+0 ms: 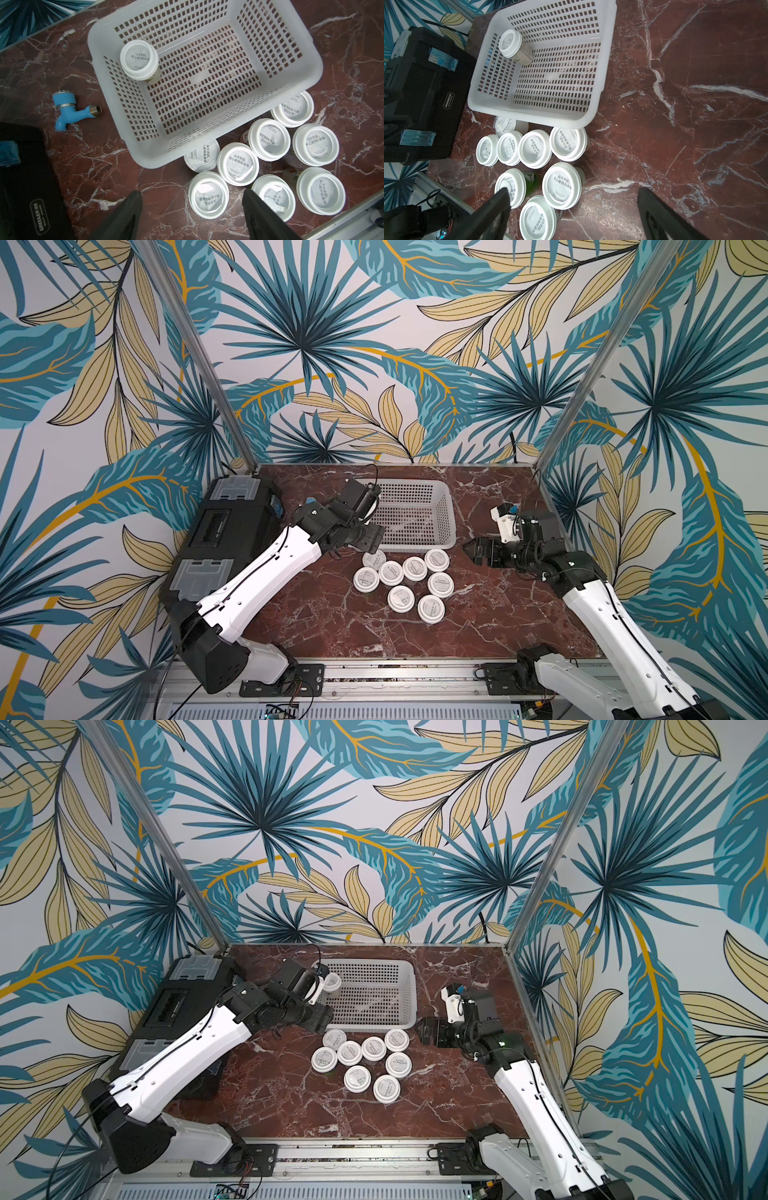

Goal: Put the yogurt in the basket
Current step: Pick up the yogurt from the center of the board.

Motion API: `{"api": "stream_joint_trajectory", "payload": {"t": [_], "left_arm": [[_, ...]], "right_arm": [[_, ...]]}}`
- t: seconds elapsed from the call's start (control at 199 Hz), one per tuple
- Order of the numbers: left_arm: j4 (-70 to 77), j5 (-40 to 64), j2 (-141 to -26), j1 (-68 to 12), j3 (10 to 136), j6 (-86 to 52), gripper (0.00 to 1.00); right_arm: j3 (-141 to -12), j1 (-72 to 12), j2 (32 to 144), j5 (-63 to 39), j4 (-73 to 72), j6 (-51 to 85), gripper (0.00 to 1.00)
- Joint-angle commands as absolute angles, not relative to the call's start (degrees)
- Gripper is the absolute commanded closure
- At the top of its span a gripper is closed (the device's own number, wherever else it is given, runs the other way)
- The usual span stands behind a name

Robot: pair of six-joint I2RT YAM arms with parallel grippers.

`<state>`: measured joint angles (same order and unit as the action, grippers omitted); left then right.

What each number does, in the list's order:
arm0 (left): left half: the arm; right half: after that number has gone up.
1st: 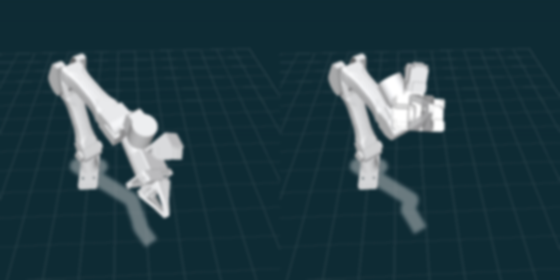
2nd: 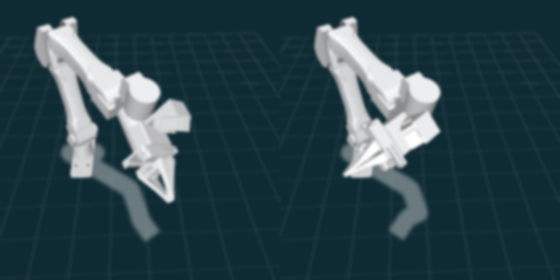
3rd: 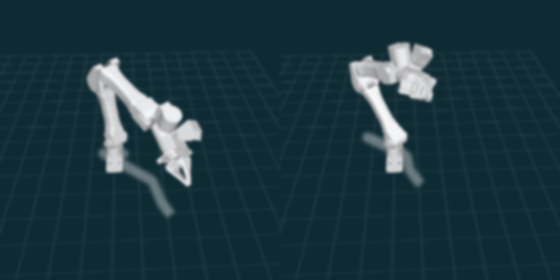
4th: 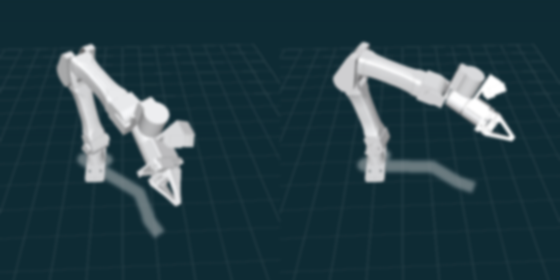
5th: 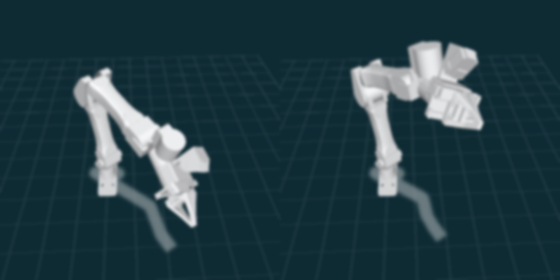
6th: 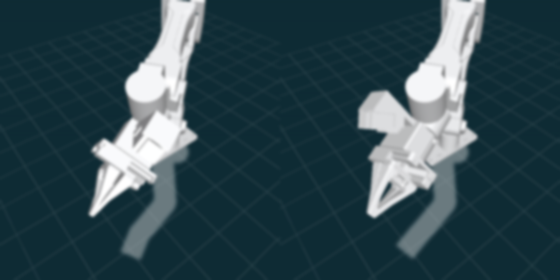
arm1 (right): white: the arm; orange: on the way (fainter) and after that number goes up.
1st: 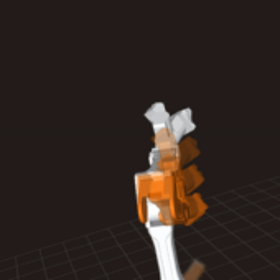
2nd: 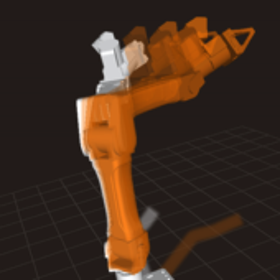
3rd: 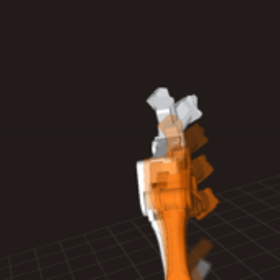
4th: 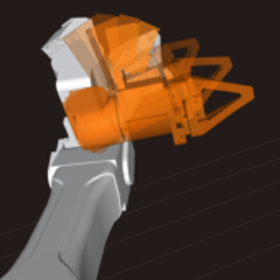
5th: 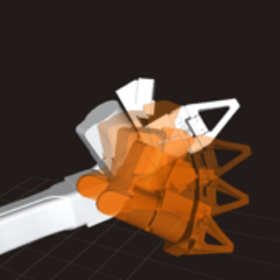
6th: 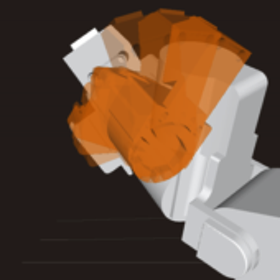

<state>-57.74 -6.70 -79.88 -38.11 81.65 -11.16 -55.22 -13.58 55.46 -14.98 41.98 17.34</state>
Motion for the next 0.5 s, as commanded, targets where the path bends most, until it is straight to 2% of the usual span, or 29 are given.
{"api": "stream_joint_trajectory", "payload": {"t": [0.0,0.181,0.327,0.498], "left_arm": [[-56.8,-7.7,-78.2,-39.6,77.7,-13.7,0.2],[-54.7,-9.1,-74.1,-42.2,72.2,-16.1,0.24],[-52.7,-10.4,-70.4,-43.1,68.1,-17.7,0.29],[-52.3,-10.2,-68.6,-43.2,65.7,-18.8,0.29]], "right_arm": [[-56.6,-16.8,55.3,-12.3,46.4,16.5,0.02],[-57.5,-24.2,57.9,-9.1,49.1,17.1,0.08],[-57.7,-30.1,59.6,-5.5,50.9,18.1,0.09],[-57.4,-34.0,59.5,-2.2,52.7,19.3,0.09]]}}
